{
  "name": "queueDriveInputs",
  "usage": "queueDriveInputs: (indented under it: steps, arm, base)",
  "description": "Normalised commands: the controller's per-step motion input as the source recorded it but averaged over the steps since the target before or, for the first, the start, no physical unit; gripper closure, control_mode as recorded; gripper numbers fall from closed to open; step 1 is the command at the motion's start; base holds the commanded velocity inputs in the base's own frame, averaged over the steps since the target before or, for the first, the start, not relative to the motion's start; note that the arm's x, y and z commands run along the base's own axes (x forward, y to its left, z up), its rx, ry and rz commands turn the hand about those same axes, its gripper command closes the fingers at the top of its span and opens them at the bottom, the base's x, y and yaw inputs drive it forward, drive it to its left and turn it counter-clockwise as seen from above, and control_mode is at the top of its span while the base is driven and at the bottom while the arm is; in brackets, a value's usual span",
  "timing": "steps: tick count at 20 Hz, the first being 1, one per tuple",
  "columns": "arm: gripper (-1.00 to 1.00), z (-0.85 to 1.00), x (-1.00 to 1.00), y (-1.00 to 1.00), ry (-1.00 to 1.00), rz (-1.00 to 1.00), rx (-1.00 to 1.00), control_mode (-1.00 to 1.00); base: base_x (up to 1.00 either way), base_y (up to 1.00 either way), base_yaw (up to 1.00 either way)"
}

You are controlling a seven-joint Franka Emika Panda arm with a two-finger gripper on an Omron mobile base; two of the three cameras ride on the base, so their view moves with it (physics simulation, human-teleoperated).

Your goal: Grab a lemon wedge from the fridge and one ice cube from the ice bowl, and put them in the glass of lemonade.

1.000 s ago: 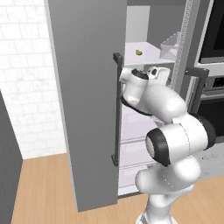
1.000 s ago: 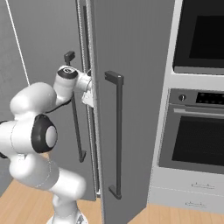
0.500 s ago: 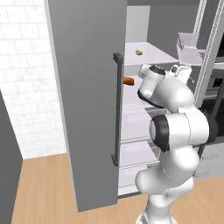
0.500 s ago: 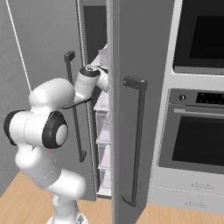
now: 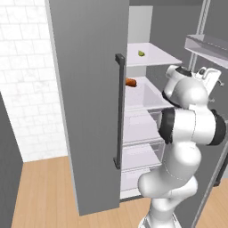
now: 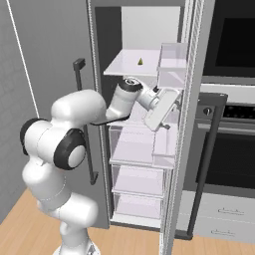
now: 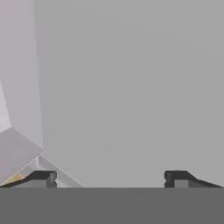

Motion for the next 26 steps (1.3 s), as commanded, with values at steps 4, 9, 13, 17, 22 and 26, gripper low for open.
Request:
queueDriveInputs:
  steps: [4, 9, 13, 17, 22, 26]
  arm:
    - [-1.0, 0.0, -0.08, -0.67, -0.01, -0.04, 0.0, -1.0]
    - [-1.0, 0.04, -0.48, -0.1, -0.2, 0.08, 0.02, -1.0]
    - [-1.0, 0.0, -0.84, 0.52, -0.3, 0.3, 0.01, -1.0]
    - [-1.0, 0.0, -0.43, 0.82, -0.34, 0.32, 0.07, -1.0]
    - [-1.0, 0.0, -0.18, 0.98, -0.35, 0.25, 0.12, -1.0]
    - [-1.0, 0.01, 0.0, 0.92, -0.36, 0.11, 0.22, -1.0]
  base:
    - [0.0, 0.0, 0.0]
    - [0.0, 0.0, 0.0]
    - [0.0, 0.0, 0.0]
    - [0.0, 0.0, 0.0]
    - [0.0, 0.0, 0.0]
    - [0.0, 0.0, 0.0]
